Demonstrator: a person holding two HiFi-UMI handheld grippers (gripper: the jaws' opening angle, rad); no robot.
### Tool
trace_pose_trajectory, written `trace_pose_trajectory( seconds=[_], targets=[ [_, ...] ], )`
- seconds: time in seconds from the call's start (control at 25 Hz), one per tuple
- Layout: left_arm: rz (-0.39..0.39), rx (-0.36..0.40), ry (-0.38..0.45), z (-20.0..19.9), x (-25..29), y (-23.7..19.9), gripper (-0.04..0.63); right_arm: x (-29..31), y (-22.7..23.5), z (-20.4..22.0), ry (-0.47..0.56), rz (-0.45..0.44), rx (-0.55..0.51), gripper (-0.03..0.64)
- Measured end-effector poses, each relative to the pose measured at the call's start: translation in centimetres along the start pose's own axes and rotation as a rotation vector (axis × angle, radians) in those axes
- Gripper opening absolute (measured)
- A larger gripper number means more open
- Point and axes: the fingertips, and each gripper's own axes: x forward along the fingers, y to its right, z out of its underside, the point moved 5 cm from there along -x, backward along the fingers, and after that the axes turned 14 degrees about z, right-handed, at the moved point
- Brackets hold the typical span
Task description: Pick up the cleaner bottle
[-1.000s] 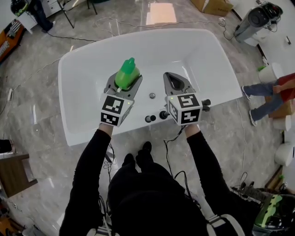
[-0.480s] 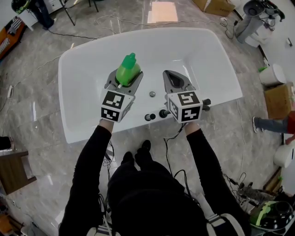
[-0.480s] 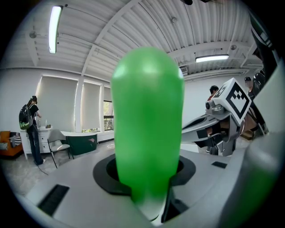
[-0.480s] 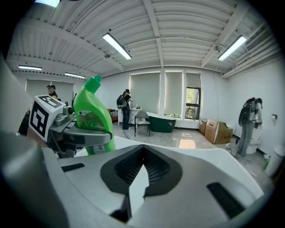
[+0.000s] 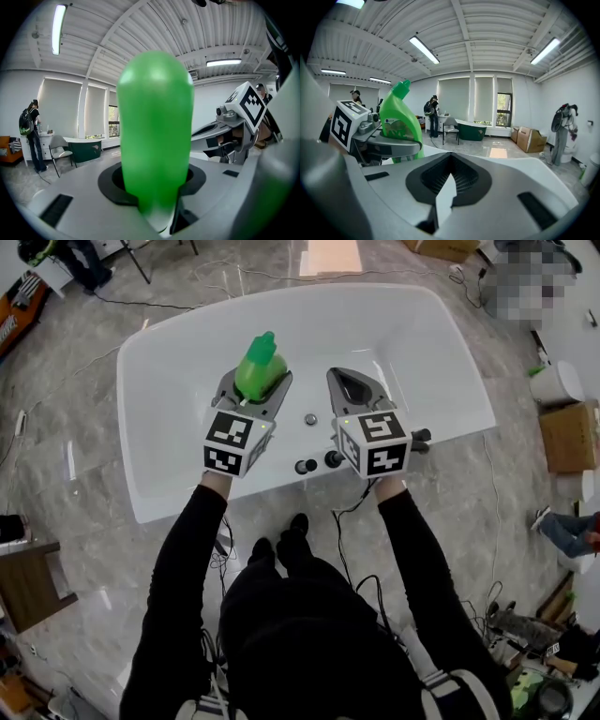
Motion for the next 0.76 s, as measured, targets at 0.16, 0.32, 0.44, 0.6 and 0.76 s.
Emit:
trace_pose_trajectory(
  seconds=[0.16, 0.32, 0.44, 0.6, 0.76],
  targets=[
    [0.006, 0.003, -0.003, -0.1, -0.1, 0.3, 0.186, -0.3, 0.0, -0.1, 0.002, 0.006, 0.004, 0.002],
    [0.007, 0.004, -0.001, -0.4, -0.1, 0.5, 0.186, -0.6, 0.1, -0.2, 0.002, 0.005, 0.001, 0.002],
    [0.007, 0.005, 0.000, -0.4, -0.3, 0.6, 0.186, -0.8, -0.1, -0.2, 0.003, 0.006, -0.002, 0.002],
    [0.006, 0.003, -0.001, 0.2, -0.9, 0.9, 0.186, -1.1, -0.6, 0.2, 0.004, 0.008, -0.006, 0.002],
    [0.003, 0.002, -0.002, 0.7, -1.5, 0.8, 0.186, -1.2, -1.2, 0.4, 0.005, 0.006, -0.013, 0.002]
  ],
)
